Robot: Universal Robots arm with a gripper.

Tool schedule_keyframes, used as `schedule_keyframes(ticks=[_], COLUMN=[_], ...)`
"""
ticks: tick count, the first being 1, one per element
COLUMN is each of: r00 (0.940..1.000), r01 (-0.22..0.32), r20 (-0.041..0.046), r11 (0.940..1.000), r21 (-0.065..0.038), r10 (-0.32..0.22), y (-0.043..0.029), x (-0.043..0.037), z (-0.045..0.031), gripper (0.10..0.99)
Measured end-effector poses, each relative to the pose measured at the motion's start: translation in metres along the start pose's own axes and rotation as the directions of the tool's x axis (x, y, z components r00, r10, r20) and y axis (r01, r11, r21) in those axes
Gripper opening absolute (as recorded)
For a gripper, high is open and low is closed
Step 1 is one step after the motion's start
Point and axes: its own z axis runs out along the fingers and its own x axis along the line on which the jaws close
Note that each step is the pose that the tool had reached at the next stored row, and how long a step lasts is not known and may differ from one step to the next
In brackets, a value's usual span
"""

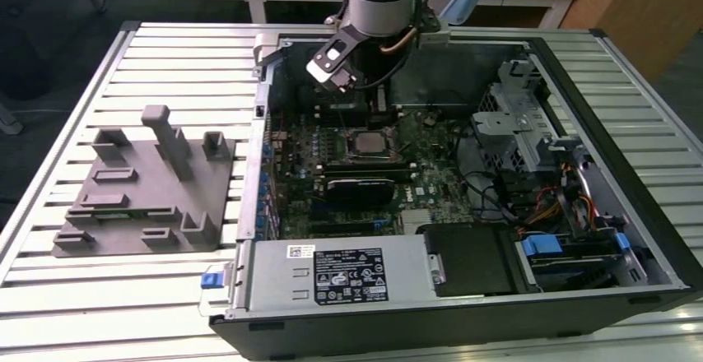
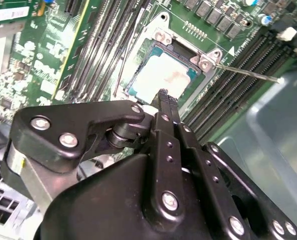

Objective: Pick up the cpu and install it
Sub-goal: 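Place the cpu into insertion slot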

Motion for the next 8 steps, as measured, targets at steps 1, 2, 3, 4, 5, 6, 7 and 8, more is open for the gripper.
schedule_keyframes(ticks=[1, 2, 3, 4, 5, 6, 7, 8], r00=[1.0, 1.0, 1.0, 1.0, 1.0, 1.0, 1.0, 1.0], r01=[0.0, 0.0, 0.0, 0.0, 0.0, 0.0, 0.0, 0.0], r20=[0.0001, 0.0, 0.0001, 0.0002, -0.0001, 0.0, 0.0001, 0.0], r11=[1.0, 1.0, 1.0, 1.0, 1.0, 1.0, 1.0, 1.0], r21=[0.0, 0.0, 0.0, 0.0, 0.0, 0.0, 0.0, -0.001], r10=[0.0, 0.0, 0.0, 0.0, 0.0, 0.0, 0.0, 0.0], y=[0.0002, 0.0004, 0.0005, 0.0007, 0.0009, 0.001, 0.001, 0.0011], x=[-0.0001, -0.0002, -0.0003, -0.0004, -0.0004, -0.0005, -0.0005, -0.0006], z=[-0.0032, -0.0059, -0.0086, -0.0112, -0.0133, -0.015, -0.0164, -0.0169], gripper=[0.106, 0.106, 0.106, 0.106, 0.106, 0.106, 0.106, 0.106])
